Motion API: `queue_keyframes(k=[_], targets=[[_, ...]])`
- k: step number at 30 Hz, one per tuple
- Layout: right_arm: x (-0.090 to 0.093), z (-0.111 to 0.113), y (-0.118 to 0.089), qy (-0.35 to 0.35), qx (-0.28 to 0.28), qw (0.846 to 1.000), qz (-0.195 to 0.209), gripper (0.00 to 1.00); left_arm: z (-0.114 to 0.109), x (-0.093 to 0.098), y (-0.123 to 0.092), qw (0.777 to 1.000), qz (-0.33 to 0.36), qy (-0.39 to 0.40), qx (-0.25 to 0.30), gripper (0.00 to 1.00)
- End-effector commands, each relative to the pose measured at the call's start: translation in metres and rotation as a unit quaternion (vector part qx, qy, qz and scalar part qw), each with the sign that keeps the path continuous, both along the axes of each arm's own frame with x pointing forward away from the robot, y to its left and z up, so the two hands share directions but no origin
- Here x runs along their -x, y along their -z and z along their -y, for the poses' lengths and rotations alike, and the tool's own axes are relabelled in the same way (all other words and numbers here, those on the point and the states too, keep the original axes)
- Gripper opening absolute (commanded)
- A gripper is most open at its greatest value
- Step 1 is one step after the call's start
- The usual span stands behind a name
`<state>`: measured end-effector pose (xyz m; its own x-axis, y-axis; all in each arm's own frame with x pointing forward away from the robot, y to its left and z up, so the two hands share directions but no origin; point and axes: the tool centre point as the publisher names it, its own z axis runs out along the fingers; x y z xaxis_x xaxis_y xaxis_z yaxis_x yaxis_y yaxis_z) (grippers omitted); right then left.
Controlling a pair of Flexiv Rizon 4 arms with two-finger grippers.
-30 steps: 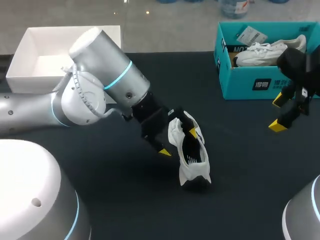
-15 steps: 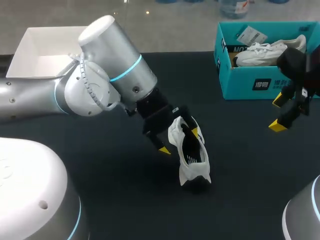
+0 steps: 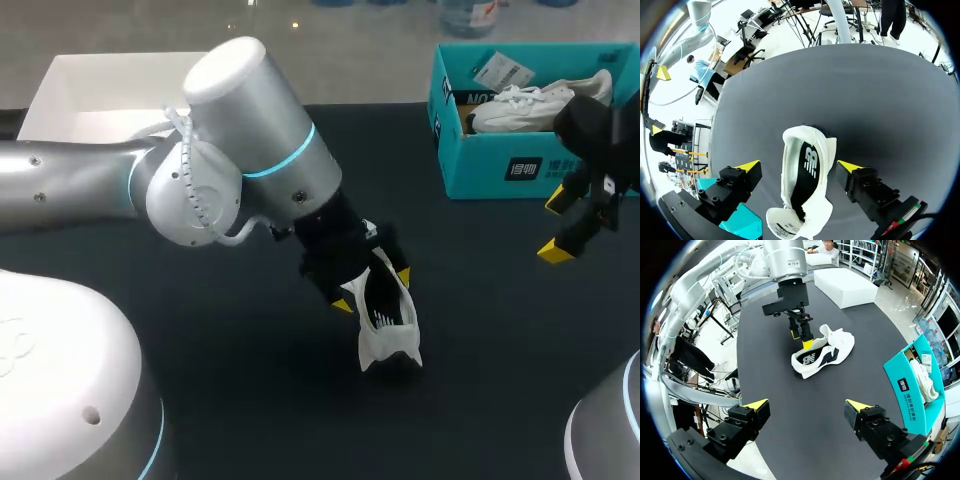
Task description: Take the shoe out of the shoebox, open the shoe tongue, remove and reinsert the insole, then place the shoe into the shoebox
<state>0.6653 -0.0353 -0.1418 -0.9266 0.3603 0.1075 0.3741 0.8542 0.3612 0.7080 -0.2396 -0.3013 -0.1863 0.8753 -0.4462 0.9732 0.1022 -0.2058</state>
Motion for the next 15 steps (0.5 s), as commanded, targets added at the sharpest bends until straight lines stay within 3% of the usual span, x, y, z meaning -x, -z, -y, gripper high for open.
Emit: queue_keyframes(k=[1, 15], targets=[[-0.002, 0.000, 0.001, -0.001, 0.001, 1.000, -0.002, 1.00, 0.004, -0.001, 0.007, 1.000, -0.001, 0.002, -0.006, 0.00], [-0.002, 0.000, 0.001, -0.001, 0.001, 1.000, -0.002, 1.00, 0.012, -0.002, 0.045, 0.998, 0.015, 0.006, -0.064, 0.00]])
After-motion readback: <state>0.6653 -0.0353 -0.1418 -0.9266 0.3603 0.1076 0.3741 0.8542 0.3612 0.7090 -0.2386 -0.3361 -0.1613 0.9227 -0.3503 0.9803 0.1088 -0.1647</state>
